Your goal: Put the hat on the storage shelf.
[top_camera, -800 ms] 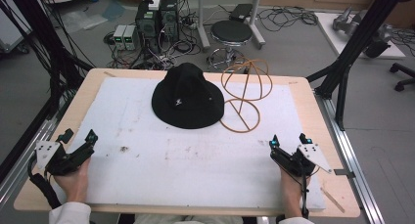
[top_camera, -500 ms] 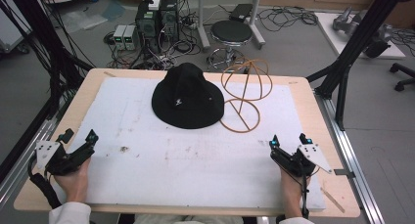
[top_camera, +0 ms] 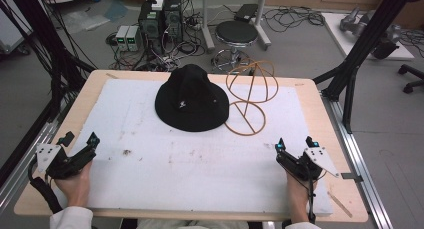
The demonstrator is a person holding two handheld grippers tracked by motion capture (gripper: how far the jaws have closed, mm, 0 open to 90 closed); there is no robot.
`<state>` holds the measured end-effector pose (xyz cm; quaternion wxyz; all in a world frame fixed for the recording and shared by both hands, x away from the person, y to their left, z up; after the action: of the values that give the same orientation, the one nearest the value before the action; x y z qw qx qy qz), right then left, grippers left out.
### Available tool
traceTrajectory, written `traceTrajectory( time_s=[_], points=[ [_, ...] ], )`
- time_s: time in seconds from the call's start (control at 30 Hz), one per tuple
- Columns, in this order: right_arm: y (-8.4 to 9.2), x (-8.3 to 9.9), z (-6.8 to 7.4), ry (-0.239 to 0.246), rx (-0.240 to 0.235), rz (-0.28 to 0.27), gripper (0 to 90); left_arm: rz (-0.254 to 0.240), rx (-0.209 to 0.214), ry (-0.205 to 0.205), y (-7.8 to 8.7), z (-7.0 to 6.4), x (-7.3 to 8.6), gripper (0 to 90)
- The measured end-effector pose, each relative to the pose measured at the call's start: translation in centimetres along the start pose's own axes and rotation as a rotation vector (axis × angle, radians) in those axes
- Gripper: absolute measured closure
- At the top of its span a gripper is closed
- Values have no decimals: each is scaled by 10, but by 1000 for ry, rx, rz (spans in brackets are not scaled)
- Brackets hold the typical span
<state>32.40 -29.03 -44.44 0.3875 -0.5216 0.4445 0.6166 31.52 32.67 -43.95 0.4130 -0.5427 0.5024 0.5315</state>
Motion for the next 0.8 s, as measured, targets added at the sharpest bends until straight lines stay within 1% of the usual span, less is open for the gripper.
traceTrajectory(
  time_s=[0.2, 0.27, 0.3, 0.33, 0.4, 0.5, 0.57, 0.6, 0.63, 0.7, 0.8],
  points=[
    [0, 0, 1, -6, -6, 2, 84, -3, -1, -12, 1, -1, -1, 230],
    [0, 0, 1, -2, -7, 3, 84, -10, -17, -14, -2, 0, -4, 231],
    [0, 0, 1, -1, -7, 3, 84, -10, -17, -14, -2, 0, -4, 231],
    [0, 0, 1, -1, -7, 3, 84, -11, -24, -15, -4, 1, -8, 231],
    [-1, 0, 0, 2, -5, 3, 84, -29, -25, -11, -4, 1, -16, 231],
    [0, 0, 0, 2, -3, 1, 84, -52, -20, -55, -1, -2, -28, 231],
    [-1, 0, 1, 0, -4, 2, 84, -65, -8, -72, 0, -6, -36, 231],
    [-1, 1, 0, 0, -3, 6, 84, -61, 7, -73, -1, -11, -41, 231],
    [-2, 1, 0, -1, -3, 7, 84, -61, 7, -73, -1, -11, -41, 231],
    [-1, 1, 0, -7, -3, 7, 84, -45, 26, -79, -5, -16, -47, 232],
    [-2, 1, 0, -10, -2, 8, 84, -2, 67, -101, -14, -28, -56, 254]
  ],
)
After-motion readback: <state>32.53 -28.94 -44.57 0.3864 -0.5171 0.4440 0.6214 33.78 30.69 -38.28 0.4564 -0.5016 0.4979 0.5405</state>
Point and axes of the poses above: each handheld gripper's, and its own axes: y roughly backward along the jaws, x roughly out of its underside, z roughly to its left, the point moved 6 cm from there along -y, roughly forward along the jaws, and after that the axes turned 13 degrees about -x, right-handed, at the moved point
